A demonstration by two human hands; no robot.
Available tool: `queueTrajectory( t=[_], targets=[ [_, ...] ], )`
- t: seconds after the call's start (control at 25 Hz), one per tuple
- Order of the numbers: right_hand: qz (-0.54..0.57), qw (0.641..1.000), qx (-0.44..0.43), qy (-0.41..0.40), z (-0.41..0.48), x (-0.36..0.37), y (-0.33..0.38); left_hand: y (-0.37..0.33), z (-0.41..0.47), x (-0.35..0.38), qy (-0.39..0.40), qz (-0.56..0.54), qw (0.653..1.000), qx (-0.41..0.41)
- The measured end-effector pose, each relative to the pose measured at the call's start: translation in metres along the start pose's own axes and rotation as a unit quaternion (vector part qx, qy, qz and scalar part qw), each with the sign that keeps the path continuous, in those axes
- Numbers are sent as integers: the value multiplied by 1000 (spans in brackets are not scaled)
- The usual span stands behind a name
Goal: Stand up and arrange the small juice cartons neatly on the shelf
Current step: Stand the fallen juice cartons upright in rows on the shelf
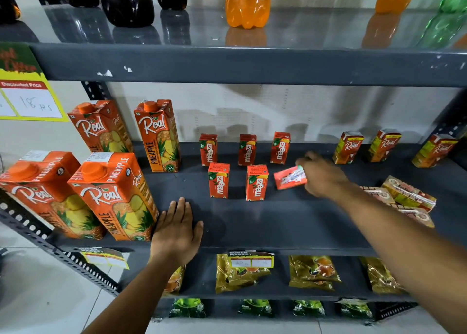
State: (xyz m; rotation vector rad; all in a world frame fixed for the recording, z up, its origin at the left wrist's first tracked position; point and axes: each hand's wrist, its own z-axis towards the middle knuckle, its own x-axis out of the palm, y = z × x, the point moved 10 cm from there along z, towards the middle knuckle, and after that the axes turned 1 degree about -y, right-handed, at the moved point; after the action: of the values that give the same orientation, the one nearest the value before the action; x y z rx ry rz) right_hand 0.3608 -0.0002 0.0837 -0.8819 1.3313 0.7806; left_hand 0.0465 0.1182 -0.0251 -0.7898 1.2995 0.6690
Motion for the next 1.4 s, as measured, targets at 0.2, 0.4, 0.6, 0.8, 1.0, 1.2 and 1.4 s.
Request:
queueTrajectory(
  t=[0.2, 0.4, 0.6, 0.8, 1.0, 1.2, 1.4],
  targets=[
    [-299, 904, -296, -79, -9, -23, 58, -1, 0, 0, 9, 12, 1000, -1],
    [-307, 886, -345, -47, -13, -25, 61, -1, 0, -1, 6, 9, 1000, 1],
    [-125, 967, -213, 62, 6, -31, 36, -1, 0, 1, 10, 17, 1000, 2],
    [0, 997, -27, 69, 17, -27, 23, -1, -1, -1, 15, 14, 1000, -3],
    [18, 996, 22, 80, 18, -19, 22, -1, 2, 2, 46, 17, 999, -2],
    [127, 989, 68, 35, 9, -69, -56, -40, -10, -20, 22, -88, 996, 22],
    [63, 986, 95, 120, -40, -38, -186, -213, -41, -18, 17, -101, 968, 227]
  ],
)
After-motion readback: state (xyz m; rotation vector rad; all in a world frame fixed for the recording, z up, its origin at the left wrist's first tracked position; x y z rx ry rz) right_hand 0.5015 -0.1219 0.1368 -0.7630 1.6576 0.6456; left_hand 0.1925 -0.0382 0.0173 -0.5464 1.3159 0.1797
